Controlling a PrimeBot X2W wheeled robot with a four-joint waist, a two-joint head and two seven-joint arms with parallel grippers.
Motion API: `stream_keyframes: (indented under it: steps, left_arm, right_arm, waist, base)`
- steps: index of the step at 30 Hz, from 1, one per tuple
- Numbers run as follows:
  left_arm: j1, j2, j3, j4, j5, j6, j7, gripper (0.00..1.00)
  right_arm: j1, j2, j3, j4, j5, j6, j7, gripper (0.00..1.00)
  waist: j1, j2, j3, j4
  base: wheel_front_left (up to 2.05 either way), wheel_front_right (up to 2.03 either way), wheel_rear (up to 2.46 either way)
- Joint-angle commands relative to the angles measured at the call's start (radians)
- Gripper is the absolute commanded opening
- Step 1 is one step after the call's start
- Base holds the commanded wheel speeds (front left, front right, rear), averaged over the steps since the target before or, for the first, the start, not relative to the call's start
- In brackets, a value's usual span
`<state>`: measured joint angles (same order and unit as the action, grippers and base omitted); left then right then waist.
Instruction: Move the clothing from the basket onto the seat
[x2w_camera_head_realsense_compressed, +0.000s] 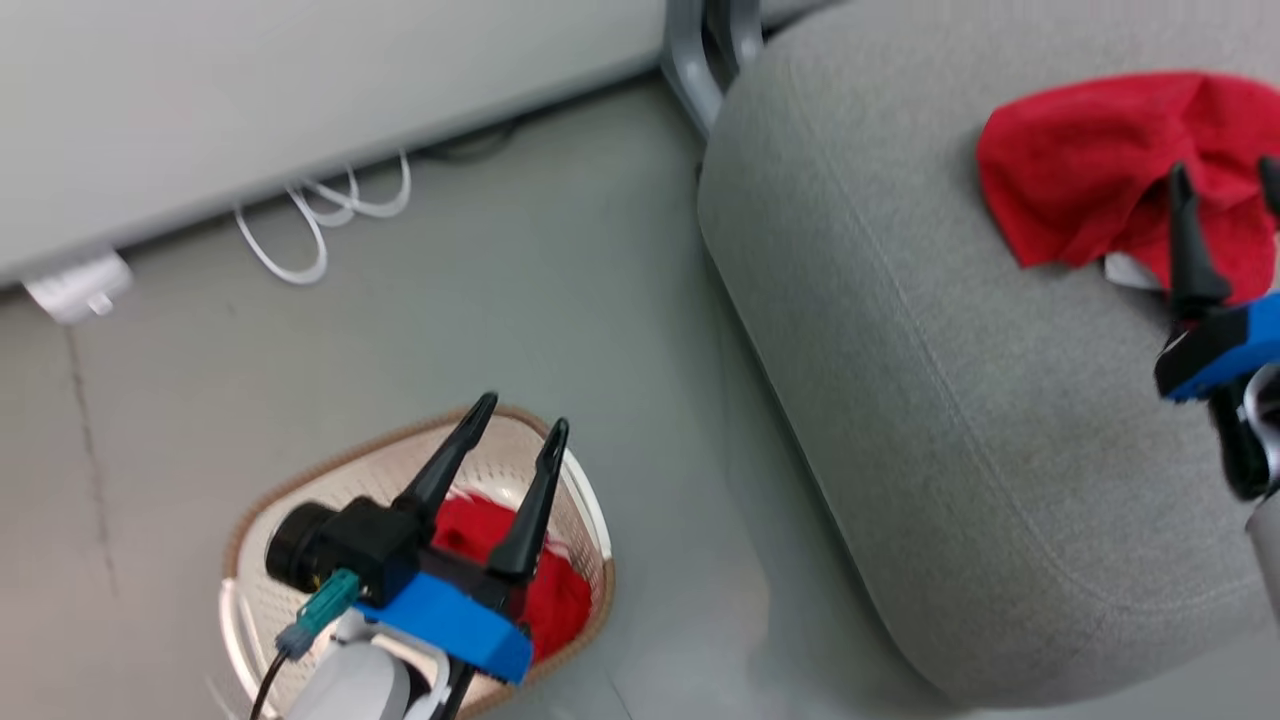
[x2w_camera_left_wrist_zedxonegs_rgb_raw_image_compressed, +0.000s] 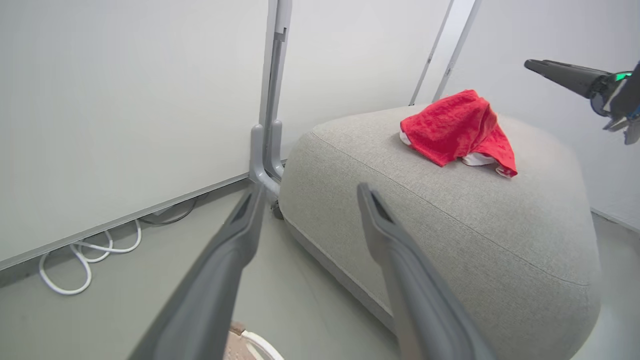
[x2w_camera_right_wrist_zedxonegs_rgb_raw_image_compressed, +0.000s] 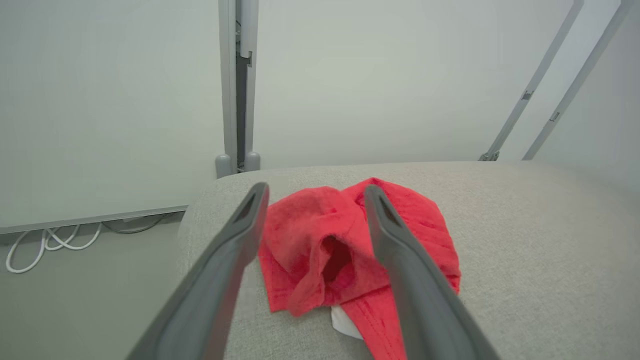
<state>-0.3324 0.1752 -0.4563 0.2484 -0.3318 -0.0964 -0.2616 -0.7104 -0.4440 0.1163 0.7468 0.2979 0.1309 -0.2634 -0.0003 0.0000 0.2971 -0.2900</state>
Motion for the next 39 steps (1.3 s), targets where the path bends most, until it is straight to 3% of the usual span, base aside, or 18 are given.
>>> stream_keyframes:
  steps: [1, 9, 14, 23, 31, 39]
  left_arm:
    - [0.036, -0.009, 0.025, 0.006, -0.004, 0.007, -0.005, 1.0]
    - [0.145, -0.051, 0.133, 0.039, 0.003, 0.015, -0.004, 1.0]
    - [0.188, -0.071, 0.208, 0.054, 0.012, 0.021, -0.004, 1.0]
    - [0.231, -0.082, 0.305, 0.068, 0.037, 0.015, -0.004, 1.0]
    - [0.252, -0.094, 0.372, 0.094, 0.052, 0.007, -0.004, 1.0]
    - [0.267, -0.104, 0.404, 0.113, 0.065, -0.005, -0.004, 1.0]
  right_arm:
    - [0.046, 0.007, 0.012, -0.031, 0.003, 0.0, -0.001, 1.0]
    - [0.214, 0.031, 0.059, -0.223, -0.007, 0.0, 0.035, 1.0]
    - [0.344, 0.058, 0.035, -0.377, -0.044, 0.0, 0.083, 1.0]
    - [0.578, 0.174, -0.046, -0.585, -0.147, 0.0, 0.159, 1.0]
    - [0.68, 0.261, -0.078, -0.664, -0.211, 0.0, 0.191, 1.0]
    - [0.721, 0.296, -0.083, -0.687, -0.235, 0.0, 0.203, 1.0]
  waist:
    - [0.0003, 0.0, -0.124, 0.036]
    - [0.0003, 0.0, -0.235, 0.088]
    - [0.0003, 0.0, -0.272, 0.136]
    - [0.0003, 0.0, -0.302, 0.213]
    - [0.0003, 0.0, -0.321, 0.243]
    - [0.0003, 0.0, -0.337, 0.265]
  base:
    - [0.0, 0.0, 0.0]
    - [0.0, 0.0, 0.0]
    - [0.0, 0.0, 0.0]
    - [0.0, 0.0, 0.0]
    - [0.0, 0.0, 0.0]
    - [0.0, 0.0, 0.0]
